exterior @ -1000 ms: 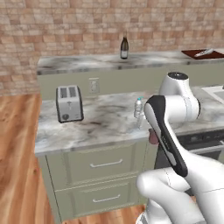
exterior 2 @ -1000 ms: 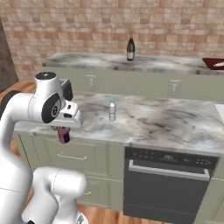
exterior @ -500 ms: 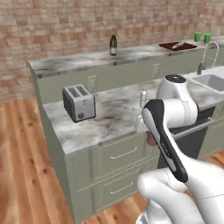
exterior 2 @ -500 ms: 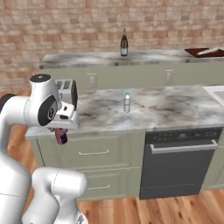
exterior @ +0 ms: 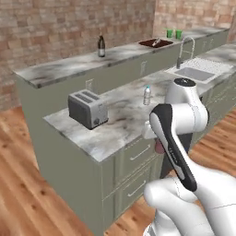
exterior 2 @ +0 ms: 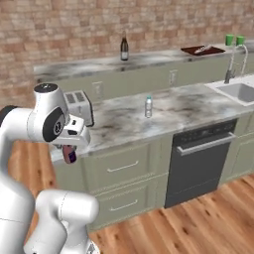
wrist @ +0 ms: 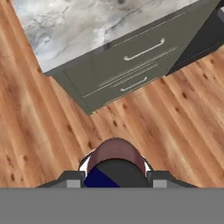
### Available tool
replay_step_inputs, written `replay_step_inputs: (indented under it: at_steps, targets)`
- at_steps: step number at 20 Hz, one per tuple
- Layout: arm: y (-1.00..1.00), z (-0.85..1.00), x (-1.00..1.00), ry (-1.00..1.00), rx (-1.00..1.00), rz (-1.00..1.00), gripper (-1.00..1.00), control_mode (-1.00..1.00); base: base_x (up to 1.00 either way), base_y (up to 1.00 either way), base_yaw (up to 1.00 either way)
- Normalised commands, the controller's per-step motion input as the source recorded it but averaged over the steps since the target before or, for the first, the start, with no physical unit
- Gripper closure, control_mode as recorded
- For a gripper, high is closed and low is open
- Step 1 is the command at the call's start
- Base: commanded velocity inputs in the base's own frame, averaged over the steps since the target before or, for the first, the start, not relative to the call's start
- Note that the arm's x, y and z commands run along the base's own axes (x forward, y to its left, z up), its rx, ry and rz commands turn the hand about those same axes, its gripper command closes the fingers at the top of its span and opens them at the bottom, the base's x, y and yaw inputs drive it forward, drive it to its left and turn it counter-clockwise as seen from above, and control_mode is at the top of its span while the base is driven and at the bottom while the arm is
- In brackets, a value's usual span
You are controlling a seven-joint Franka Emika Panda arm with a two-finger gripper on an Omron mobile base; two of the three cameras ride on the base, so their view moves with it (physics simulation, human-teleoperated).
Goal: Place the drinks on the dining counter in a tight cluster.
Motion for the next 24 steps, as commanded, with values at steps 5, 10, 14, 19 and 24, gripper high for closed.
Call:
replay_step_inputs:
  at_steps: [5, 10, 14, 19, 24]
  targets:
    - [0.0, 0.0, 0.0, 0.0, 0.0, 0.0, 1.0, 1.0, 0.0, 1.0, -0.54]
    - [0.0, 0.0, 0.0, 0.0, 0.0, 0.0, 1.0, 1.0, 0.0, 1.0, -0.59]
    - [0.0, 0.0, 0.0, 0.0, 0.0, 0.0, 1.0, 1.0, -0.04, 1.0, -0.51]
    - [0.0, 0.0, 0.0, 0.0, 0.0, 0.0, 1.0, 1.0, -0.26, 1.0, -0.41]
    - [0.0, 0.0, 0.0, 0.0, 0.0, 0.0, 1.0, 1.0, -0.34, 1.0, -0.35]
